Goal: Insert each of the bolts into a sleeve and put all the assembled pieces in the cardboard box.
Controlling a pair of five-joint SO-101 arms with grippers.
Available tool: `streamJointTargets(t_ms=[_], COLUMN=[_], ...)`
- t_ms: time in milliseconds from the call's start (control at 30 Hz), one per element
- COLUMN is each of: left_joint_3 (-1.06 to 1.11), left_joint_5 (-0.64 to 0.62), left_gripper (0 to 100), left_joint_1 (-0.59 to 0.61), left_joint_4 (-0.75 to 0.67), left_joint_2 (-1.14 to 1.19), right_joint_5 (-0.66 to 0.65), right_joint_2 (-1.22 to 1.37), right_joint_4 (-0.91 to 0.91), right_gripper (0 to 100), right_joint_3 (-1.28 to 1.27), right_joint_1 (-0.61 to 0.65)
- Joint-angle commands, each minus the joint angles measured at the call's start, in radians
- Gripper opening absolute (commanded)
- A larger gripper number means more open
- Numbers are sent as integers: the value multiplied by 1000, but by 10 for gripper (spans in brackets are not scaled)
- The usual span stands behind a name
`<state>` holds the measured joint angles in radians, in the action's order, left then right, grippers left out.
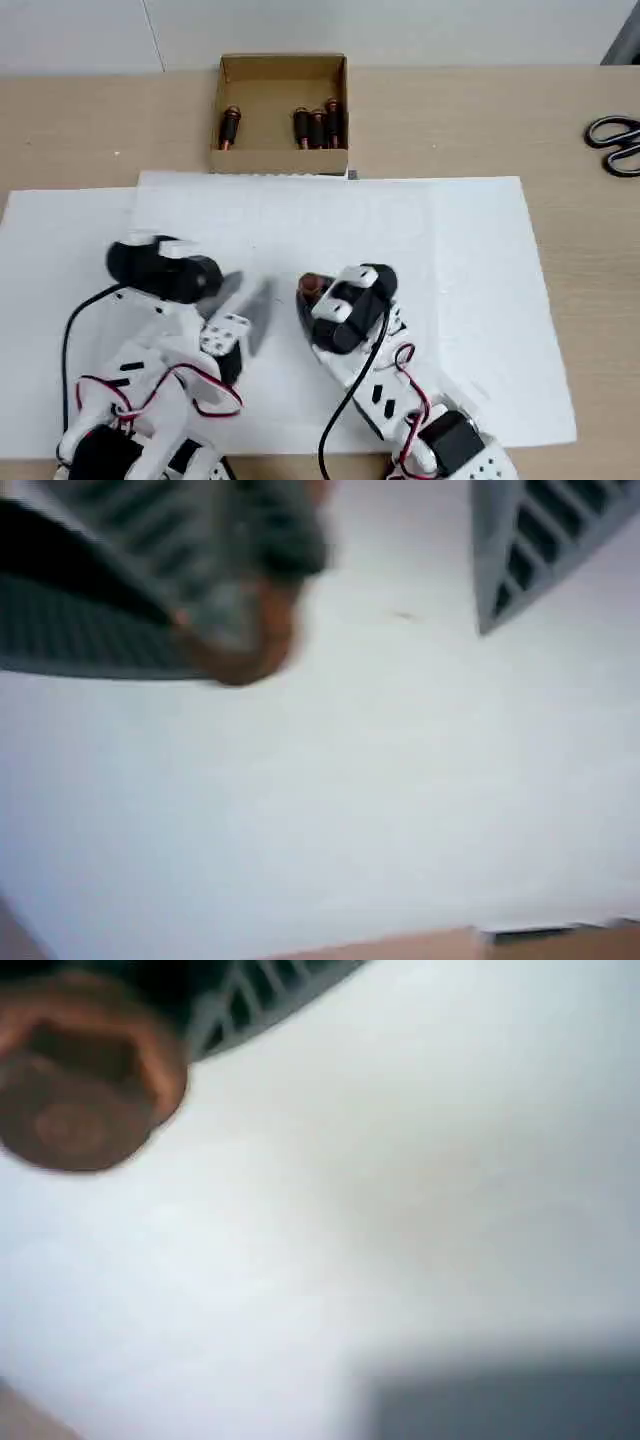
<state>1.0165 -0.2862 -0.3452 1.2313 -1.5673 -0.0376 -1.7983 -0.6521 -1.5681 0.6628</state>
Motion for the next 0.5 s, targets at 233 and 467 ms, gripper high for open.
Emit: streamJointTargets(t_ms=[233,467], left_joint_3=[206,338], left_joint_5=[155,270], left_gripper=[6,6], left_joint_1=[216,281], left_joint_4=[-26,-83], left_joint_2=[-3,-3], right_joint_5=[41,41], right_joint_2=[2,117], right_joint_4=[246,223], right_gripper=[2,2], right_joint_3=[9,114], right_joint_1=[-219,-246])
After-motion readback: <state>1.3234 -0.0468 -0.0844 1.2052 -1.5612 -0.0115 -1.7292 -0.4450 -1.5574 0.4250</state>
